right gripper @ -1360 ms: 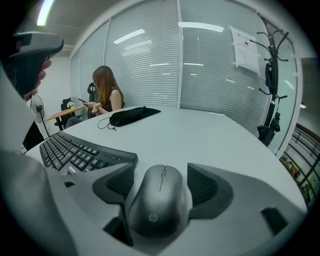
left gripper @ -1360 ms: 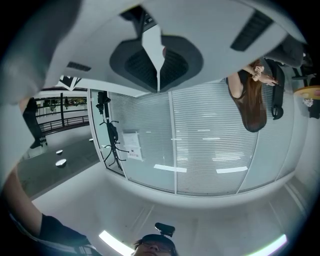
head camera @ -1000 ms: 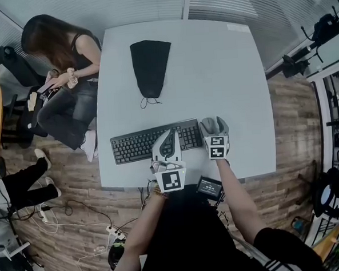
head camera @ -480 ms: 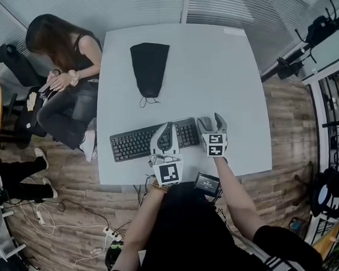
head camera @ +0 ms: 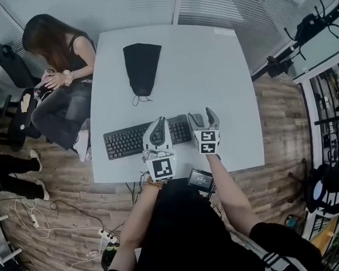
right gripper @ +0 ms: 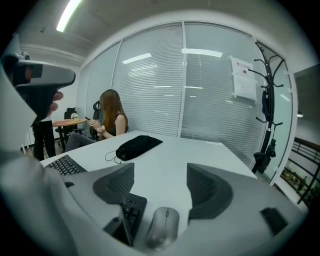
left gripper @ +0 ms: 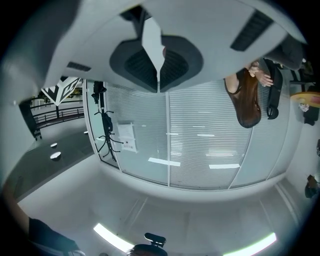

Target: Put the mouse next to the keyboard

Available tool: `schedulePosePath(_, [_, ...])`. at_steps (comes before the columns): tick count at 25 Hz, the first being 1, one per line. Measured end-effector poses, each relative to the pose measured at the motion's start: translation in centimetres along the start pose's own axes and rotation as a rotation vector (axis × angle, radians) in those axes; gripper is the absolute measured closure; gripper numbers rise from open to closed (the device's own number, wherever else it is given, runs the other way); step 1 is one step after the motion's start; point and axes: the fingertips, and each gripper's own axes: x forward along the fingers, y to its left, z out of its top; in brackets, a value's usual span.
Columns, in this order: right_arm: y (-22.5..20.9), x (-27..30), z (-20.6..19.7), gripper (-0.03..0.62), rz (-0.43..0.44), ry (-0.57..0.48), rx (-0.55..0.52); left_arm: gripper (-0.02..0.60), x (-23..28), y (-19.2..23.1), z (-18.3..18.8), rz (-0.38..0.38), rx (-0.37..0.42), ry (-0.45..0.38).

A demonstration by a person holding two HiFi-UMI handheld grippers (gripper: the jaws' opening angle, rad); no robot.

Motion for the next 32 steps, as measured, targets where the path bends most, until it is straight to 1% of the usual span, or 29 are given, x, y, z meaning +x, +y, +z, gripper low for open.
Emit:
schedulePosePath(3, [0.0, -0.7, 0.8, 0.263, -0.003, -0.012, -0.012, 0.558, 0.0, -0.3, 0.5, -0.004, -0.011, 0.002])
schedulePosePath(9, [0.2, -1.9, 2.8, 0.264, -0.008, -0.056, -0.016, 0.558, -0.3, -0.2, 1.5, -0.003, 0.006, -0.025])
schedulePosePath(12, [0.1, -2.3, 3.9, 0.267, -0.008, -0.085, -0.006, 0.558, -0.4, -0.2, 1.5, -0.007, -0.009, -0.011])
schedulePosePath(17, [0.2, -3.0, 5.6, 0.267, -0.01, -0.118, -0.006, 0.558, -0.6, 0.2, 2.6, -0.004, -0.003, -0.045])
schedulePosePath(19, [0.3, -3.4, 6.4, 0.269, -0.008, -0.138, 0.006, 0.558, -0.7, 0.3, 2.9, -0.005, 0.002, -0.047])
schedulePosePath(22, [0.3, -4.0, 7.3, 0.272, -0.003, -0.155, 0.02, 0.558, -0.9, 0.2, 3.0, -0.006, -0.013, -0.036])
schedulePosePath(25, [0.7, -4.5, 8.2, 0.273, -0.005, -0.176, 0.019, 0.558, -1.2, 0.1, 3.3, -0.012, -0.014, -0.045])
schedulePosePath(32, [1.5, -6.7, 10.0, 0.283, 0.029, -0.228, 0.014, 0.558, -1.5, -0.1, 3.8, -0.018, 0.001, -0.057])
